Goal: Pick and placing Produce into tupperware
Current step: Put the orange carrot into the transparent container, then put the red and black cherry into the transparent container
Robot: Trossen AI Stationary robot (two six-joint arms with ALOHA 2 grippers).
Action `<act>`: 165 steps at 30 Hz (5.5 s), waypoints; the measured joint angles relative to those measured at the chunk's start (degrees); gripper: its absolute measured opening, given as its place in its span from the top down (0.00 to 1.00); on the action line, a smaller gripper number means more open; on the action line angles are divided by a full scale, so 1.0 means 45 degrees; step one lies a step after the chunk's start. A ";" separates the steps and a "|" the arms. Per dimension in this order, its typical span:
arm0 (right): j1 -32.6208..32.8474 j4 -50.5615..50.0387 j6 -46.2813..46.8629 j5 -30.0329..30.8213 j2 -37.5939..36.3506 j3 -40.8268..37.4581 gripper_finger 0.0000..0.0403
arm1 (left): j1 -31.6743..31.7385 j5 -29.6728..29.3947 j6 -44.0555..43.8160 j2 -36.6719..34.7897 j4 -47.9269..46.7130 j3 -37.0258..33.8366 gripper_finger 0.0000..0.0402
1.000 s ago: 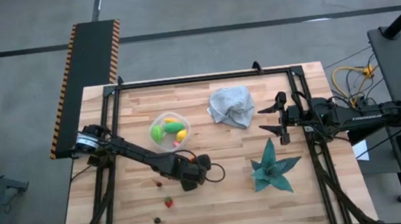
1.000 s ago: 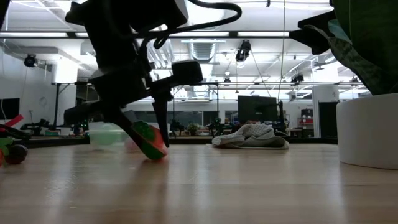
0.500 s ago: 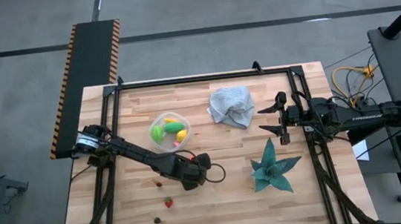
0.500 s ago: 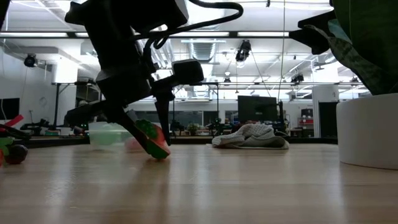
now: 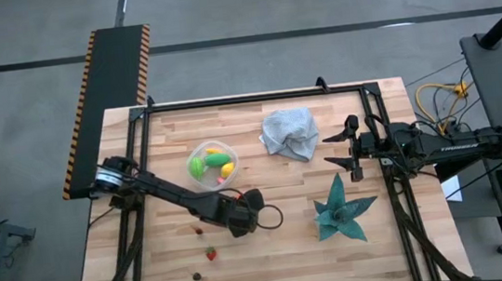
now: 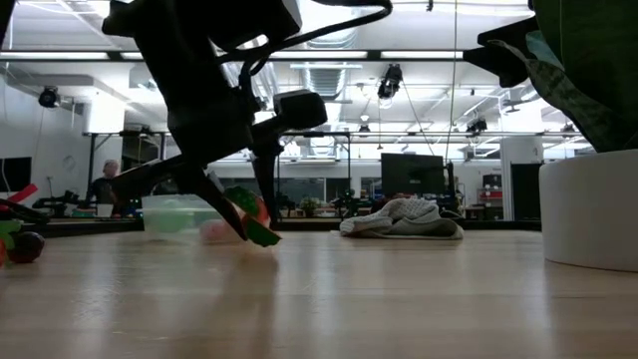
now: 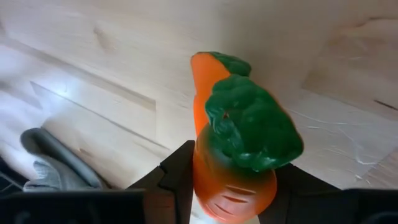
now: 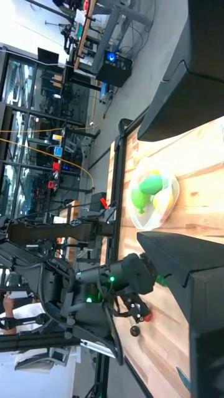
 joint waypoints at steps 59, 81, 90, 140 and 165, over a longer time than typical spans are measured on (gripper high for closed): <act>-0.0019 -0.0007 0.0000 -0.0010 0.0002 0.0000 0.40 | 0.2764 0.0421 -1.0307 -0.3911 -0.5651 -0.1481 0.74; -0.0019 -0.0021 0.0000 -0.0010 0.0000 0.0000 0.40 | 0.3591 0.0367 -1.0297 -0.3908 -0.5175 -0.1700 0.49; -0.0019 -0.0031 0.0000 -0.0010 0.0002 0.0000 0.40 | 0.3618 -0.0269 -1.0285 -0.3908 -0.5095 -0.1518 0.44; -0.0019 -0.0022 0.0046 -0.0005 0.0002 0.0000 0.40 | -0.1701 0.3782 -1.8555 -0.4063 -0.6896 -0.0472 0.44; -0.0019 -0.0027 0.0078 -0.0005 0.0002 0.0000 0.40 | -0.2067 0.5265 -1.9575 -0.3985 -0.3402 -0.3254 0.44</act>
